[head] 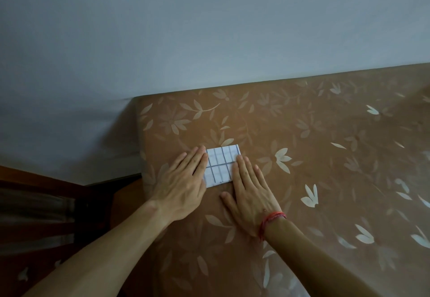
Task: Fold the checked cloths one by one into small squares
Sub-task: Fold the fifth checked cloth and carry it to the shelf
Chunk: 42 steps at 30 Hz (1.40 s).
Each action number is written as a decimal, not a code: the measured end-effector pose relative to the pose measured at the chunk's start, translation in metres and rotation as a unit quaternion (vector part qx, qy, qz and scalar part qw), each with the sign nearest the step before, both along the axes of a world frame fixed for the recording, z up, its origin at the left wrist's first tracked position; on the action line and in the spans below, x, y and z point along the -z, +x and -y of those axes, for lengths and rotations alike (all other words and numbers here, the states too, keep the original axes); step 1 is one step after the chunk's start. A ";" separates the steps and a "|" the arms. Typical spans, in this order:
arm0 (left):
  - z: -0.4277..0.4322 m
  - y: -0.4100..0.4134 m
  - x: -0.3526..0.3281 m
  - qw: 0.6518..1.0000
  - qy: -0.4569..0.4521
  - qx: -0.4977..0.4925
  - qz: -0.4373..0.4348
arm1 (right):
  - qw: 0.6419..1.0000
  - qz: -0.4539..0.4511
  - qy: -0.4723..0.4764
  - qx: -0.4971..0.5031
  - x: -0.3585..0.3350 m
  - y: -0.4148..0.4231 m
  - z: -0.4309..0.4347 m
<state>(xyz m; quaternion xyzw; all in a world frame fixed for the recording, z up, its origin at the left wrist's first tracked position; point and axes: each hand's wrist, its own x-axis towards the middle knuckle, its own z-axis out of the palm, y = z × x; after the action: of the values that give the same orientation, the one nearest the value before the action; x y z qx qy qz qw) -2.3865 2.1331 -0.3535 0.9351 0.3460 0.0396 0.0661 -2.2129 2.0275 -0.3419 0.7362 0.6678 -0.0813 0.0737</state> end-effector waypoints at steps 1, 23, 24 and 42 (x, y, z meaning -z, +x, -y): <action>0.001 -0.002 -0.001 1.000 -0.001 0.000 -0.001 | 1.000 -0.005 -0.005 -0.001 -0.001 -0.001 0.000; 0.018 0.013 -0.071 0.493 -0.554 -0.416 0.526 | 0.818 -0.458 0.150 0.314 -0.047 0.010 -0.044; 0.019 0.014 -0.072 0.479 -0.562 -0.416 0.530 | 0.809 -0.467 0.147 0.326 -0.047 0.010 -0.046; 0.019 0.015 -0.071 0.490 -0.568 -0.410 0.519 | 0.741 -0.530 0.144 0.387 -0.044 0.010 -0.057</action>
<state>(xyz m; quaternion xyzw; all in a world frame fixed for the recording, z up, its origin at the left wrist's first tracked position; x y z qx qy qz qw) -2.3719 2.1138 -0.2820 0.2576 0.5414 0.3348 0.7269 -2.2033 2.0844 -0.2984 0.7711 0.2604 -0.3827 -0.4371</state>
